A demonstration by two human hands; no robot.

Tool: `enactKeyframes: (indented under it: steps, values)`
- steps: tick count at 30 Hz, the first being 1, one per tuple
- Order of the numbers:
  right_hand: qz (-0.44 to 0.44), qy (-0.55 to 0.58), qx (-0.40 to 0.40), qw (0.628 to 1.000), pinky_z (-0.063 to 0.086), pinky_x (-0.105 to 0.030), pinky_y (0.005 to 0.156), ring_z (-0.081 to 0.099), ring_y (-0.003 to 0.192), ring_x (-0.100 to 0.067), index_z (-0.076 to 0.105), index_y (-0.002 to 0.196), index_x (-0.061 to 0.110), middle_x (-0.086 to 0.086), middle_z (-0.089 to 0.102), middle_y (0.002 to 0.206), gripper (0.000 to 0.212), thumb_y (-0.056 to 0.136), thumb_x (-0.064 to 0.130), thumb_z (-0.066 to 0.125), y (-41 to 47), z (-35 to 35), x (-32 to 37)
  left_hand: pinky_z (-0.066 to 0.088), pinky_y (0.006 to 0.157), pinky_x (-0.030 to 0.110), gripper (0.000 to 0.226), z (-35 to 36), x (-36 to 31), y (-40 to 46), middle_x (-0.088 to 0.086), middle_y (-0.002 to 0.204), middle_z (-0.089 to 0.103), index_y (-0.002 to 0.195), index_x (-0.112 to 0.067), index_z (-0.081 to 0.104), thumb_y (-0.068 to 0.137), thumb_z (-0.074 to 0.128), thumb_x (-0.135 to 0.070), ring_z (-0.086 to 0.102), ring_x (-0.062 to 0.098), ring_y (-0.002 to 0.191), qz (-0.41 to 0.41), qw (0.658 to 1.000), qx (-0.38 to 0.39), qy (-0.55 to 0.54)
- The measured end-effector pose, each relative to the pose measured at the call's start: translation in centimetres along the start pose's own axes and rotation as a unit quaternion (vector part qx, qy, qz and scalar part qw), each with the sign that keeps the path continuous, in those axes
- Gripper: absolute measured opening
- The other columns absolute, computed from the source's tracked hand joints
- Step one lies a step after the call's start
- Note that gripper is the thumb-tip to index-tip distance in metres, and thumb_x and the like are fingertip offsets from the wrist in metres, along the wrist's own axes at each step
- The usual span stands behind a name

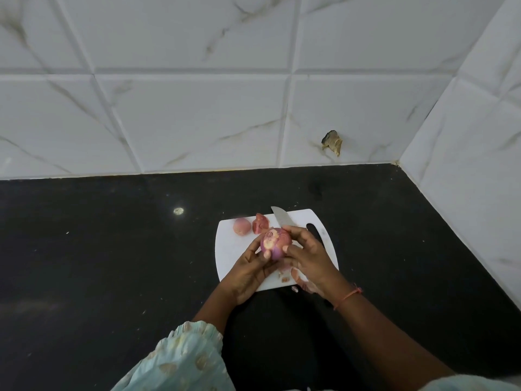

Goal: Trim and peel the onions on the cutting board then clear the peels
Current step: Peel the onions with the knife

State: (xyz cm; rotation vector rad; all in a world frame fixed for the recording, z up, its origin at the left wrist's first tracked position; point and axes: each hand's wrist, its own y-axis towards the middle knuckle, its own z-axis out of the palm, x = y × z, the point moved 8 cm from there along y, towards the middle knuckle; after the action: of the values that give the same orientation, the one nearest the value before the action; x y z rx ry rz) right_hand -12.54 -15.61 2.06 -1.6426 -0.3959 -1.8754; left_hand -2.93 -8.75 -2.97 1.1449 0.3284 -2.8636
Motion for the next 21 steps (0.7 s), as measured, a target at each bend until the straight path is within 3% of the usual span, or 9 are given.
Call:
enactKeyframes:
  steps: [2, 4, 11, 18, 21]
  values:
    - [-0.071, -0.141, 0.001, 0.987, 0.055, -0.023, 0.080, 0.065, 0.105, -0.010, 0.068, 0.112, 0.022, 0.008, 0.069, 0.110, 0.034, 0.092, -0.003, 0.057, 0.2, -0.4, 1.0, 0.054, 0.100, 0.040, 0.076, -0.6, 0.0, 0.2, 0.020, 0.136, 0.061, 0.139, -0.016, 0.053, 0.073, 0.090, -0.022, 0.060, 0.034, 0.125, 0.003, 1.000, -0.020, -0.007]
    - [-0.123, -0.238, -0.009, 0.963, 0.055, -0.024, 0.083, 0.064, 0.104, -0.006, 0.070, 0.111, 0.025, 0.012, 0.069, 0.109, 0.027, 0.090, 0.008, 0.067, 0.2, -0.7, 1.5, 0.057, 0.094, 0.037, 0.063, -0.9, 0.0, 0.3, 0.024, 0.136, 0.060, 0.138, -0.014, 0.054, 0.080, 0.080, -0.008, 0.062, 0.034, 0.123, 0.008, 0.999, -0.037, -0.011]
    - [-0.184, -0.292, -0.019, 0.938, 0.056, -0.024, 0.086, 0.066, 0.102, -0.006, 0.066, 0.117, 0.019, 0.011, 0.066, 0.115, 0.045, 0.076, 0.014, 0.082, -0.6, -0.2, 1.3, 0.061, 0.083, 0.033, 0.055, -1.5, -0.3, 0.3, 0.022, 0.125, 0.066, 0.134, -0.014, 0.051, 0.084, 0.068, -0.001, 0.068, 0.032, 0.111, 0.030, 0.996, -0.082, -0.006]
    - [-0.213, -0.321, -0.038, 0.922, 0.055, -0.019, 0.085, 0.066, 0.099, -0.001, 0.067, 0.114, 0.011, 0.004, 0.069, 0.109, 0.038, 0.078, 0.010, 0.079, -0.7, -0.1, 1.4, 0.061, 0.085, 0.034, 0.062, -1.8, -0.1, 0.4, 0.025, 0.132, 0.062, 0.138, -0.013, 0.047, 0.082, 0.071, -0.003, 0.067, 0.033, 0.114, 0.025, 0.995, -0.090, -0.024]
    - [-0.216, -0.347, -0.059, 0.911, 0.055, -0.017, 0.083, 0.066, 0.097, 0.002, 0.069, 0.109, 0.010, 0.003, 0.071, 0.104, 0.027, 0.082, 0.009, 0.074, -0.6, -0.2, 1.6, 0.062, 0.082, 0.033, 0.061, -1.6, -0.1, 0.4, 0.017, 0.122, 0.070, 0.135, -0.013, 0.048, 0.079, 0.069, -0.003, 0.070, 0.029, 0.109, 0.022, 0.995, -0.096, -0.031]
